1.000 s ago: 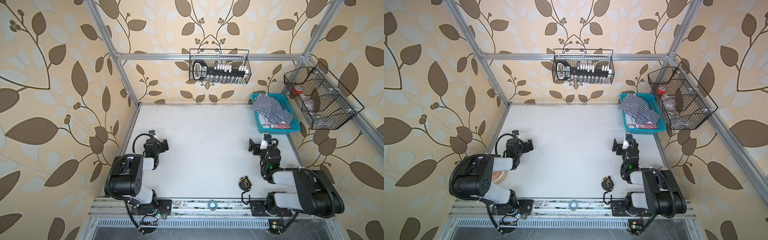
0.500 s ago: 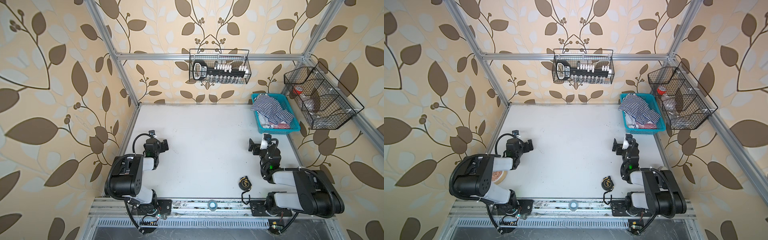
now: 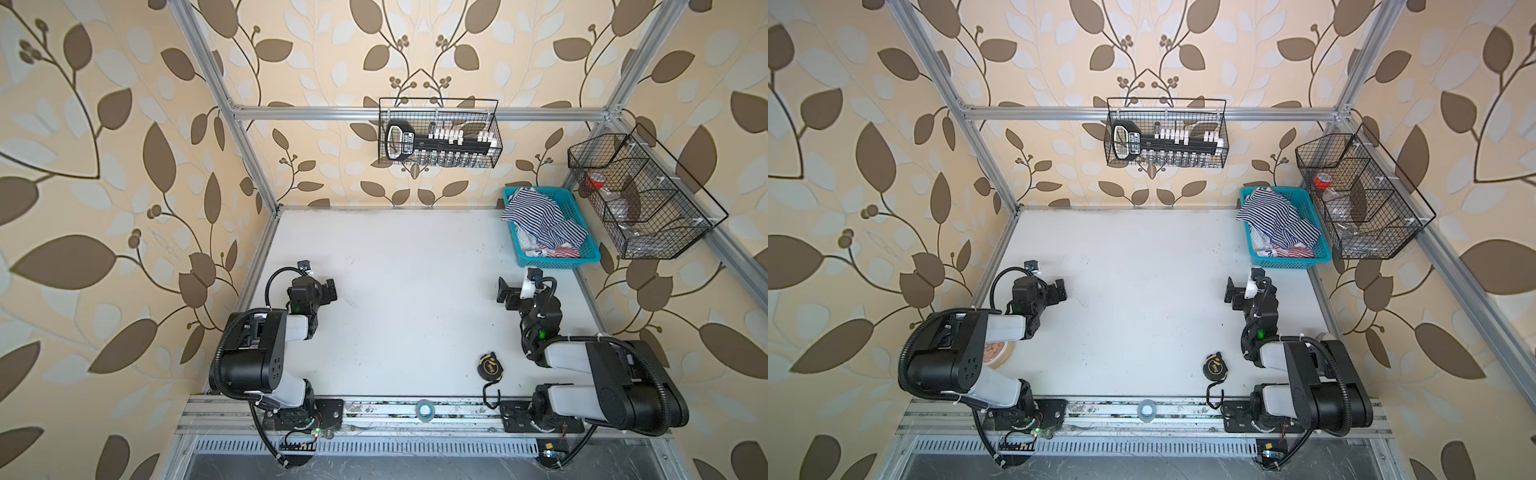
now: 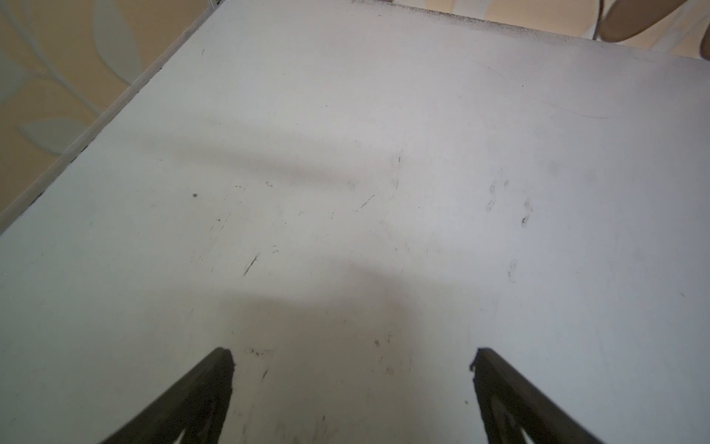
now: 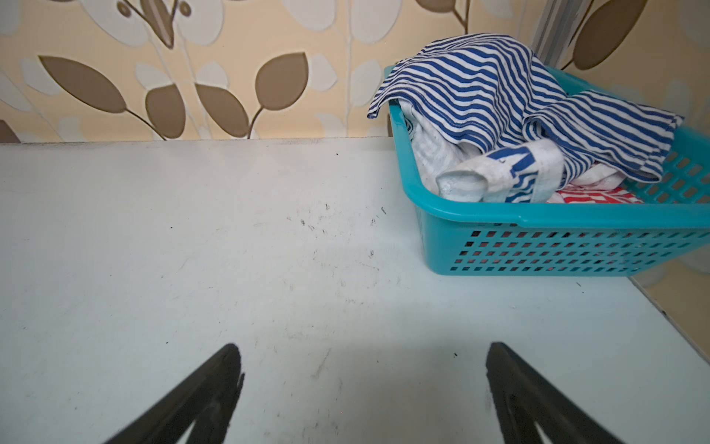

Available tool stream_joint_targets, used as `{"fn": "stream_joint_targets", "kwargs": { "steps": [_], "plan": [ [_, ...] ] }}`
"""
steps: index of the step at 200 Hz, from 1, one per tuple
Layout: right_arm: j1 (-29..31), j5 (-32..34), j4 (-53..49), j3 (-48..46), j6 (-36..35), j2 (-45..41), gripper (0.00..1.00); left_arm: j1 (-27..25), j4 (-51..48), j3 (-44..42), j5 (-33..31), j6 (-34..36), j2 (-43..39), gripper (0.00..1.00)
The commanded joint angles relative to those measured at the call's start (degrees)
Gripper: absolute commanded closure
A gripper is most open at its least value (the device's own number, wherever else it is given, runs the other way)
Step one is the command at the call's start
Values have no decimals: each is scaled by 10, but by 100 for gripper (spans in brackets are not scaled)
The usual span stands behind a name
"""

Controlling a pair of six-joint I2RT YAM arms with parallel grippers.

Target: Fold and stack the tank tops

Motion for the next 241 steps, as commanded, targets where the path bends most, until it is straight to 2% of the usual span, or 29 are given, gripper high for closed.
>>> {"fn": "stream_joint_targets", "kwargs": {
  "steps": [1,44,57,73,81,88,105,120,140,158,187,193,218,241],
  "plan": [
    [2,-6,6,10,-12,1,0,0,20,17,-4,11,-6,1],
    [-3,-17,1,12,-9,1,0,0,20,18,-4,11,-7,1],
    [-16,-44,8,12,-4,5,0,0,20,17,-4,11,-7,1],
    [-9,-31,-3,15,-9,0,0,0,20,16,2,14,-11,1],
    [-1,-17,-10,20,-14,-2,2,0,-7,32,11,19,-16,1],
    [2,-5,-22,27,-12,-12,7,0,-76,65,12,19,-28,1],
    [9,25,-195,95,-9,-72,14,0,-255,170,17,6,-35,1],
    [7,33,-301,163,-2,-113,15,0,-308,221,69,-26,-55,1],
    [0,18,-446,276,-4,-133,14,-7,-303,258,192,-82,-55,2],
    [-15,-9,-574,382,7,-110,18,-29,-299,292,256,-121,-50,3],
    [-66,-95,-726,534,50,-39,24,-82,-302,340,286,-159,-43,5],
    [-75,-105,-749,559,52,-24,25,-93,-294,349,293,-168,-21,6],
    [-103,-104,-827,638,59,30,30,-142,-249,404,334,-210,37,8],
    [-116,-124,-855,662,60,67,34,-185,-275,489,353,-215,108,9]
  ]
}}
